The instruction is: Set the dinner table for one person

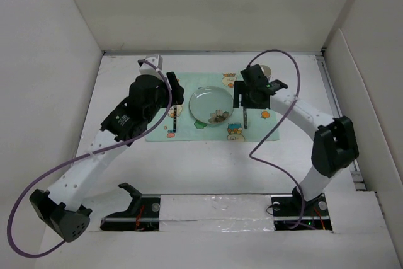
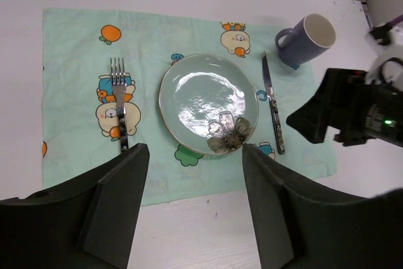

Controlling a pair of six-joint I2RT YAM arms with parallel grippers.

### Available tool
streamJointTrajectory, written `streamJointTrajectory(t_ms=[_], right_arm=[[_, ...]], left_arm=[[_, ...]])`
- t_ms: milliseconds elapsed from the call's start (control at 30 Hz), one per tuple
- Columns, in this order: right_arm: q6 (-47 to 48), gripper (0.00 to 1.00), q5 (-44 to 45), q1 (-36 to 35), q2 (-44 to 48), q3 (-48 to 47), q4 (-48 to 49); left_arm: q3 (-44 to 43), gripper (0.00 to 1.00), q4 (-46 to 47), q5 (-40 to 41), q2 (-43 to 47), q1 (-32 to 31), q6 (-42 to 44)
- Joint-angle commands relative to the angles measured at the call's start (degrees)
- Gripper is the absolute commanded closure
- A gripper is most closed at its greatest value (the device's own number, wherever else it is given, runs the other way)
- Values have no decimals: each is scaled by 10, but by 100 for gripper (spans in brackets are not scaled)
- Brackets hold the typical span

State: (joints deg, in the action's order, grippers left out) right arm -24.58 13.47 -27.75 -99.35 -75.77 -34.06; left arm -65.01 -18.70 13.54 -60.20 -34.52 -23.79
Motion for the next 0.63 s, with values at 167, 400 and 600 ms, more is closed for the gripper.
streamJointTrajectory(t_ms=[167, 400, 600], right_arm=[[-15, 2, 24, -19, 218, -107, -37], [-69, 0, 168, 29, 487, -38, 158], [-83, 0, 95, 90, 479, -45, 106]], left_arm=[[-169, 38, -49, 24, -36, -3, 1], [-324, 31, -104, 199, -20, 2, -1], [-226, 28, -69, 218, 26, 2, 2]])
